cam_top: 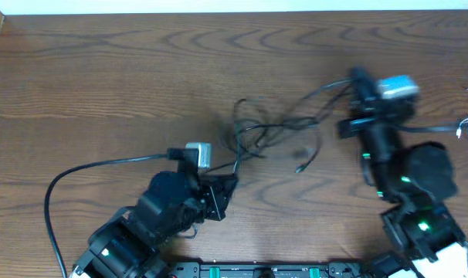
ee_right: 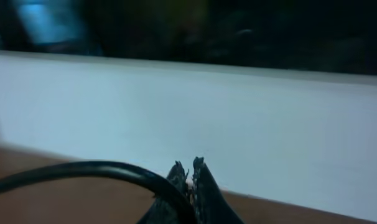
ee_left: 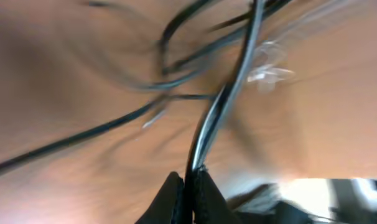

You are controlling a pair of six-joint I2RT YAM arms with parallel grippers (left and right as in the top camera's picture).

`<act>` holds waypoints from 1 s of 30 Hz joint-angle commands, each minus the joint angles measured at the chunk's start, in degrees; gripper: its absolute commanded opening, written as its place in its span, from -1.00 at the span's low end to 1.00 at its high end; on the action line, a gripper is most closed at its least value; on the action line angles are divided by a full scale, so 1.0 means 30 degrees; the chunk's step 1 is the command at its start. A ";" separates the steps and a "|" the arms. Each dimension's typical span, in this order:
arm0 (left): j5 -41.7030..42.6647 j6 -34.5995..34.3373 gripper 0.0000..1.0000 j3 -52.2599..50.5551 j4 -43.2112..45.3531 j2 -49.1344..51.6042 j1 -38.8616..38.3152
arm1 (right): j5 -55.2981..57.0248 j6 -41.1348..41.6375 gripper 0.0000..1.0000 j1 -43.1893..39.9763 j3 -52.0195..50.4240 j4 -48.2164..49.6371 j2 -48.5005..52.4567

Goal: Untangle cables

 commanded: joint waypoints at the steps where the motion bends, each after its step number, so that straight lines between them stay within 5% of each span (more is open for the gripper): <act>1: -0.3432 -0.1282 -0.84 0.0146 -0.2273 0.0452 0.0051 | 0.2076 -0.0656 -0.98 -0.1581 0.0153 -0.0109 -0.1268; 13: -0.4422 -0.3592 -0.84 0.0146 -0.4430 0.3373 0.0051 | 0.1290 -0.1115 -0.97 -0.2361 0.0175 -0.0175 -0.2331; 19: -0.7686 -0.5814 -0.78 0.0131 -0.7395 0.6135 0.0051 | 0.3606 -1.0367 -0.98 -0.2390 0.0204 0.2441 -0.2353; 23: -0.7766 -0.7665 -0.31 0.0073 -0.7672 0.8429 0.0051 | 0.4517 -1.2488 -0.98 -0.2900 0.0393 0.2681 -0.2761; 24: -0.7766 -0.8036 0.05 0.0073 -0.7650 0.9020 0.0051 | 0.4510 -1.2444 -0.98 -0.3096 0.0423 0.2557 -0.2914; 28: -0.7766 -0.9129 0.63 0.0073 -0.7482 1.1744 0.0051 | 0.4510 -1.2437 -0.95 -0.3322 0.0423 0.2484 -0.3140; 30: -0.7766 -0.9420 0.70 0.0073 -0.7271 1.2772 0.0051 | 0.4503 -1.2429 -0.94 -0.3322 0.0430 0.2419 -0.3140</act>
